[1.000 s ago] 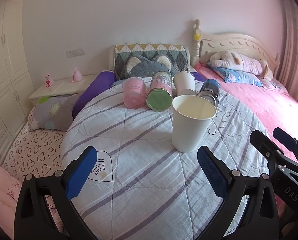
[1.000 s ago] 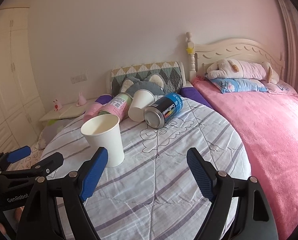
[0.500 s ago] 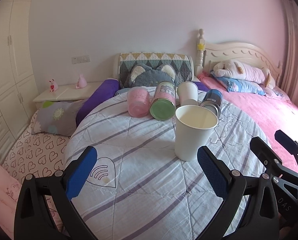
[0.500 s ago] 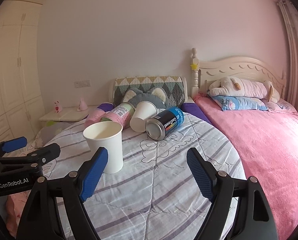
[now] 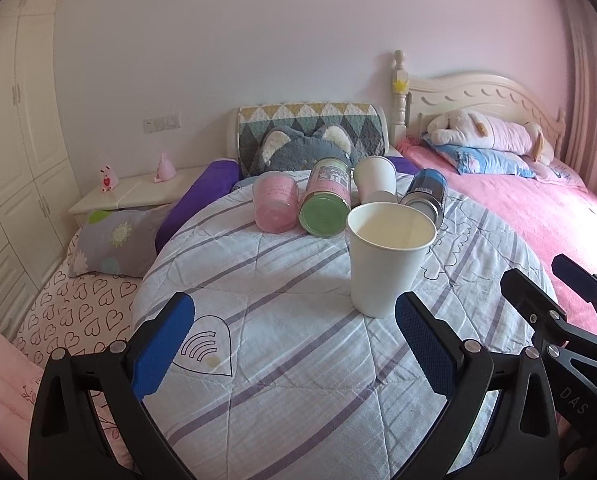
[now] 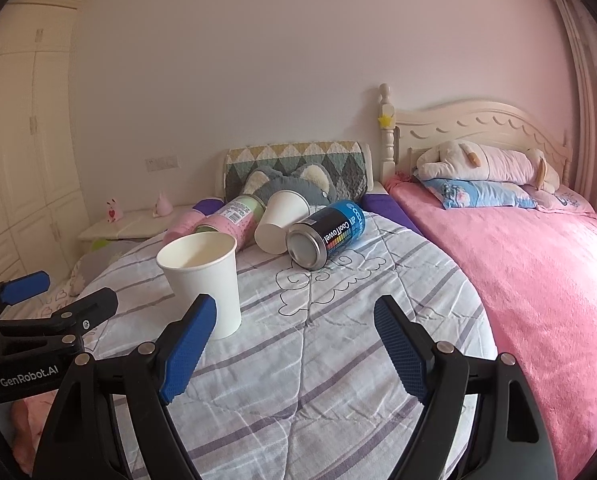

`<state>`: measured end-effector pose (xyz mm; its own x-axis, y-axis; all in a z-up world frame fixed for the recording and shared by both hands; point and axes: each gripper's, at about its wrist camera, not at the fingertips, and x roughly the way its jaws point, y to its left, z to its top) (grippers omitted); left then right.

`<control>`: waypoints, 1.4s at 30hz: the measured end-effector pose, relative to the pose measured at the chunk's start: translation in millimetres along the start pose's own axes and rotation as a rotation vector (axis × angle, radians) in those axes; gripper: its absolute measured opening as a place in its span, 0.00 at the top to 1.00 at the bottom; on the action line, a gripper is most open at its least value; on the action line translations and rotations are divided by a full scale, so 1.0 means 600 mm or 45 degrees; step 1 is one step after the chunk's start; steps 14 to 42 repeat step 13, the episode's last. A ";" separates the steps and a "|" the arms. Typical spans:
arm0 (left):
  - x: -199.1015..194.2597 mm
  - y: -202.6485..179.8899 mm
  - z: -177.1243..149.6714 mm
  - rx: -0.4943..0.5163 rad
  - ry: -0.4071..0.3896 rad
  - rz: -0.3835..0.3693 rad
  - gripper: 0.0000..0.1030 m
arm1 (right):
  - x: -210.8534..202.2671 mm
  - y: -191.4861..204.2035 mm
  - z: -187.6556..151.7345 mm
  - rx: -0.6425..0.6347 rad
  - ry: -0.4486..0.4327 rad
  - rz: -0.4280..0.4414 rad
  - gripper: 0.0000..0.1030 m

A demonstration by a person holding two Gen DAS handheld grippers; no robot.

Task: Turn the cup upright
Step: 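Open the right gripper and withdraw it from the standing cup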

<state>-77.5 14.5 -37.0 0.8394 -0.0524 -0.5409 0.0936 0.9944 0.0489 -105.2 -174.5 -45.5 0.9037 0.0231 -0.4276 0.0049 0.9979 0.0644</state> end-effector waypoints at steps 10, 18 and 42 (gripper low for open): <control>0.009 -0.001 -0.003 -0.003 0.010 -0.010 0.01 | 0.007 -0.005 -0.004 0.013 0.024 -0.007 0.20; 0.014 -0.001 -0.004 0.001 0.029 -0.016 0.01 | 0.011 -0.006 -0.006 0.016 0.033 -0.006 0.20; 0.014 -0.001 -0.004 0.001 0.029 -0.016 0.01 | 0.011 -0.006 -0.006 0.016 0.033 -0.006 0.20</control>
